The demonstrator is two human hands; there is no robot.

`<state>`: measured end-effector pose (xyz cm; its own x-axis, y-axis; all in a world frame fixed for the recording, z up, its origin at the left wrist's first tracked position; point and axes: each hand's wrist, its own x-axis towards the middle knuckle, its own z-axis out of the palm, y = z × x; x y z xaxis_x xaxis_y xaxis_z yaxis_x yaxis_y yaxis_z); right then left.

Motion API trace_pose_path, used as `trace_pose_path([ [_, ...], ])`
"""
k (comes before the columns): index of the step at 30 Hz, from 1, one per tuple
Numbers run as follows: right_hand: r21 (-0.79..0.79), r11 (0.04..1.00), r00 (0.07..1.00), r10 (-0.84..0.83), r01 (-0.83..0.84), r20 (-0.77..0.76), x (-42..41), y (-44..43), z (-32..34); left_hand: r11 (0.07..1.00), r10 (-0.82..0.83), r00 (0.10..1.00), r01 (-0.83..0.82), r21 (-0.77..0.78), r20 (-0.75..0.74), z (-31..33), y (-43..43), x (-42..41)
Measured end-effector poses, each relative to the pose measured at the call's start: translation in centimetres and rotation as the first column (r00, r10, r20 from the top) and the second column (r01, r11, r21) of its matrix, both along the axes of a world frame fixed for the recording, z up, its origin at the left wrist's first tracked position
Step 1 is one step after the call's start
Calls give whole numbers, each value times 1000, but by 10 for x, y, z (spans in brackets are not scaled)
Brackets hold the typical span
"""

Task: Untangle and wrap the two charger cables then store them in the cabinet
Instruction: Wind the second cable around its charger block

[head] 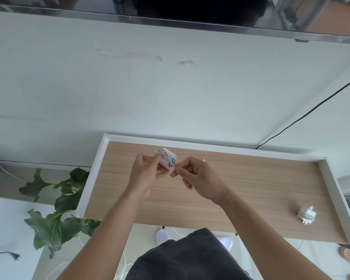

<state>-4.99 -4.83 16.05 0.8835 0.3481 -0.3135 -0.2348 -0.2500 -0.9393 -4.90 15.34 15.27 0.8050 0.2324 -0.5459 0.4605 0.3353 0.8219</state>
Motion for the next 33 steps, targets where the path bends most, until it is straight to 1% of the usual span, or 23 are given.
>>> trace_pose_path([
  [6,47,999,996,-12,16,-84,-5,-2,-3,986,-66,998,67,-154,7,4,3,2],
  [10,72,995,986,-56,68,-158,-2,-6,-10,970,-121,993,115,-213,-15,9,4,1],
  [12,47,997,987,-58,66,-153,1,-12,-12,954,-150,988,136,-267,-32,11,7,1],
  [15,-20,999,993,-36,34,-112,4,-22,-11,921,-279,960,263,-289,-14,13,15,-2],
  [18,-88,996,995,-2,-7,-103,10,-31,-8,849,-449,892,443,-286,49,16,24,-6],
  [21,-135,991,997,-30,19,-74,19,-39,-6,778,-591,802,594,-202,83,20,29,-8],
  [24,-162,986,998,-44,36,-46,27,-44,-3,763,-641,767,641,-82,36,16,30,-9],
  [28,-134,989,998,-58,58,7,31,-41,3,786,-616,787,616,47,-13,6,26,-12],
  [33,-155,988,998,4,6,67,27,-29,11,886,-449,893,449,117,-32,-4,14,-13],
])
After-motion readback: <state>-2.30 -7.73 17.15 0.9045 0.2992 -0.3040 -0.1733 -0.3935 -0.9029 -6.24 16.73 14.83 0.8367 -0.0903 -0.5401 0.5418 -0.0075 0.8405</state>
